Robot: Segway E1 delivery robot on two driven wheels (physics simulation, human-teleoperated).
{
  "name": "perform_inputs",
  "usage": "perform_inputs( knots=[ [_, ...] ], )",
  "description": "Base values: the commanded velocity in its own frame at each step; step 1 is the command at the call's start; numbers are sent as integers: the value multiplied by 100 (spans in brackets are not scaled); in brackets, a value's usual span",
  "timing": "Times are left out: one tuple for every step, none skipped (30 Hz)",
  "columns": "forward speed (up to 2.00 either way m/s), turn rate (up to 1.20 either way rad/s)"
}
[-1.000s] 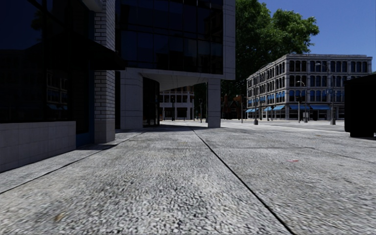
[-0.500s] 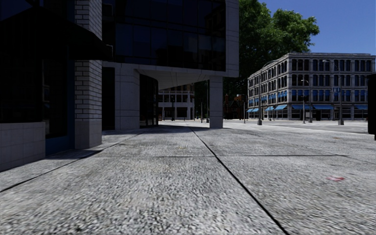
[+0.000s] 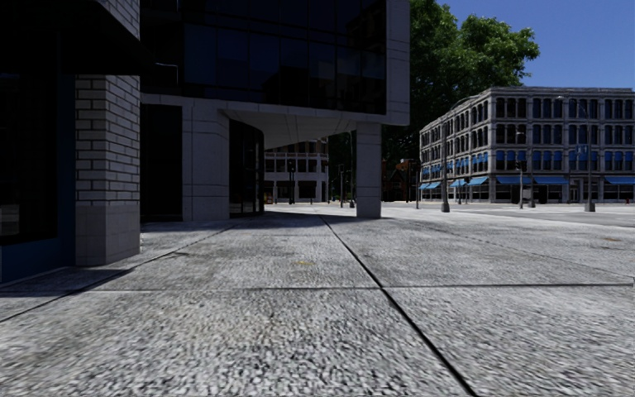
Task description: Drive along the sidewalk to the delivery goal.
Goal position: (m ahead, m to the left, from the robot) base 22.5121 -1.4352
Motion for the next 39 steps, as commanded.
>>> perform_inputs(
  knots=[
    [200,0],
    [200,0],
    [200,0],
    [200,0],
    [200,0],
    [200,0],
    [200,0],
    [200,0],
    [200,0],
    [200,0],
    [200,0],
    [200,0],
    [200,0],
    [200,0],
    [200,0],
    [200,0],
    [200,0],
    [200,0],
    [200,0],
    [200,0],
    [200,0],
    [200,0],
    [200,0],
    [200,0],
    [200,0],
    [200,0],
    [200,0],
    [200,0],
    [200,0],
    [200,0],
    [200,0],
    [200,0],
    [200,0],
    [200,0],
    [200,0],
    [200,0],
    [200,0],
    [200,0],
    [200,0]
  ],
)
